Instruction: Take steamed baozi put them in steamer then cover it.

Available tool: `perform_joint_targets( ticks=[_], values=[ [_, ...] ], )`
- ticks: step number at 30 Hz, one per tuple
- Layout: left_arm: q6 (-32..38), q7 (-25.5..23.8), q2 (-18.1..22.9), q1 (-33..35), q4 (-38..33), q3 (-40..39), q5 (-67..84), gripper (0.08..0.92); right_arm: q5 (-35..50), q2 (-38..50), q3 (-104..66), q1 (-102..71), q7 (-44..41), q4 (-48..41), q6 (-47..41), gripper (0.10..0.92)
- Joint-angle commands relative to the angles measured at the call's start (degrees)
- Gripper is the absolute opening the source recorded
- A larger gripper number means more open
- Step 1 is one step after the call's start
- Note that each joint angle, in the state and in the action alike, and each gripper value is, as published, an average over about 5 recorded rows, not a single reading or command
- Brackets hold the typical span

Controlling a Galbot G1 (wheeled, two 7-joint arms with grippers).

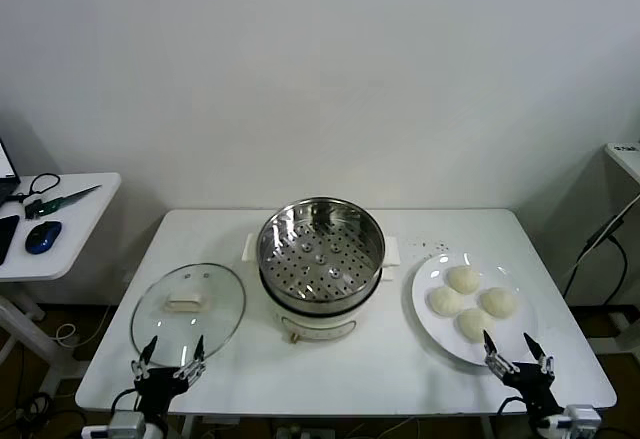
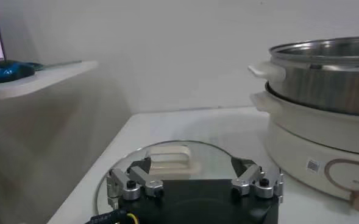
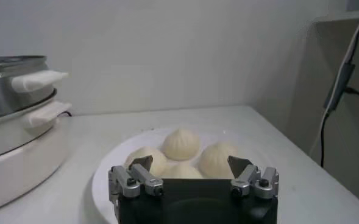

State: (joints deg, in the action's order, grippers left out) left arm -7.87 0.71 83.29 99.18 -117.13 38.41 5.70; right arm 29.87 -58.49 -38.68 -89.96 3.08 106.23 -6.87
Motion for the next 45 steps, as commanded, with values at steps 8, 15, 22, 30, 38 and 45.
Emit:
perform_joint_targets(
  ticks=[8, 15, 22, 30, 38, 45],
  values=[
    [0.1, 0.0, 0.4, 0.0, -1.1, -0.8, -0.1, 0.823, -7.8, 24.2, 17.9, 37.9, -13.6, -13.8, -13.9, 0.823],
    [0.1, -0.2, 0.7, 0.1, -2.0, -1.4, -0.5, 0.823, -17.1, 38.5, 57.2, 72.4, -43.8, -26.7, -8.2, 0.823],
    [0.4, -0.3, 0.9, 0.2, -2.1, -1.7, -0.8, 0.823, -27.2, 37.6, 86.9, 99.9, -67.0, -37.7, 4.8, 0.823],
    [0.6, -0.5, 1.0, 0.1, -1.6, -1.8, -1.1, 0.823, -23.3, 29.7, 103.9, 112.6, -71.9, -42.2, 4.0, 0.823],
    [0.9, -0.5, 1.3, 0.3, -1.3, -1.9, -1.1, 0.823, -21.1, 22.6, 105.9, 108.5, -69.3, -45.7, 0.1, 0.823],
    [1.4, -0.4, 1.3, 0.4, -0.5, -2.1, -1.3, 0.823, -22.6, 17.3, 101.6, 102.2, -67.6, -51.3, 0.3, 0.823]
  ],
)
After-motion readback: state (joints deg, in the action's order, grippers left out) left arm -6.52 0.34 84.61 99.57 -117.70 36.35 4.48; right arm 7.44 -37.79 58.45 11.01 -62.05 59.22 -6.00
